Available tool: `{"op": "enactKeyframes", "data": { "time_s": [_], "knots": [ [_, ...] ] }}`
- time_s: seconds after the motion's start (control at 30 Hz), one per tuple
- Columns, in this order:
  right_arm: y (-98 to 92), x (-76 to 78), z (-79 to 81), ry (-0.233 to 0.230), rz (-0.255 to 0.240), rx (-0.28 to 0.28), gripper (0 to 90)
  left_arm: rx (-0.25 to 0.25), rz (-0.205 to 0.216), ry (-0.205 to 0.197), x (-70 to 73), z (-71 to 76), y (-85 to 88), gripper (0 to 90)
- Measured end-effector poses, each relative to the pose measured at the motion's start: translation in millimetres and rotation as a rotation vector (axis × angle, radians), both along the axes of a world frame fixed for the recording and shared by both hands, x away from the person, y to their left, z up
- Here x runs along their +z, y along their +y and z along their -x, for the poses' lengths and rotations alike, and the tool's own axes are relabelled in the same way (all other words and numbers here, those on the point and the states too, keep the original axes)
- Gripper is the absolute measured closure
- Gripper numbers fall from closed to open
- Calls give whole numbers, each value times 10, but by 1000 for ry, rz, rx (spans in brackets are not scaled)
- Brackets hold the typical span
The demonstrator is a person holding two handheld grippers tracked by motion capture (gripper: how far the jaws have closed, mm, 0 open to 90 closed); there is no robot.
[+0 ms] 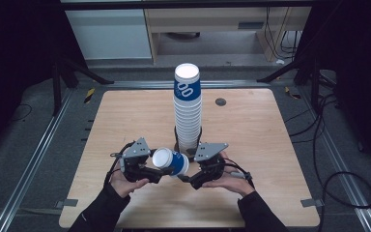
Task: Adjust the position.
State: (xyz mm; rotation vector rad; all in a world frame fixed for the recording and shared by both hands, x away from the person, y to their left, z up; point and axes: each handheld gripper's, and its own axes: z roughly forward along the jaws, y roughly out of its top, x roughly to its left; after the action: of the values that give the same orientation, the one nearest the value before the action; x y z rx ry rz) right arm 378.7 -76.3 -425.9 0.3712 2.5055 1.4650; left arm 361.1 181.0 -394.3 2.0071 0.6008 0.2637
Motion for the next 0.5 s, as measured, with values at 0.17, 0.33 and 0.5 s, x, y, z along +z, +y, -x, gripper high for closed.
{"op": "enactKeyframes", "data": {
  "time_s": [0.17,0.33,0.5],
  "knots": [
    [-103,45,-23,6,-27,-27,102,12,72,-8,-1,-28,100,257],
    [-175,58,-34,17,-35,-40,96,3,171,-12,-20,-47,181,256],
    [-214,56,-40,37,-48,-39,89,3,214,-13,-51,-58,217,256]
  ]
}}
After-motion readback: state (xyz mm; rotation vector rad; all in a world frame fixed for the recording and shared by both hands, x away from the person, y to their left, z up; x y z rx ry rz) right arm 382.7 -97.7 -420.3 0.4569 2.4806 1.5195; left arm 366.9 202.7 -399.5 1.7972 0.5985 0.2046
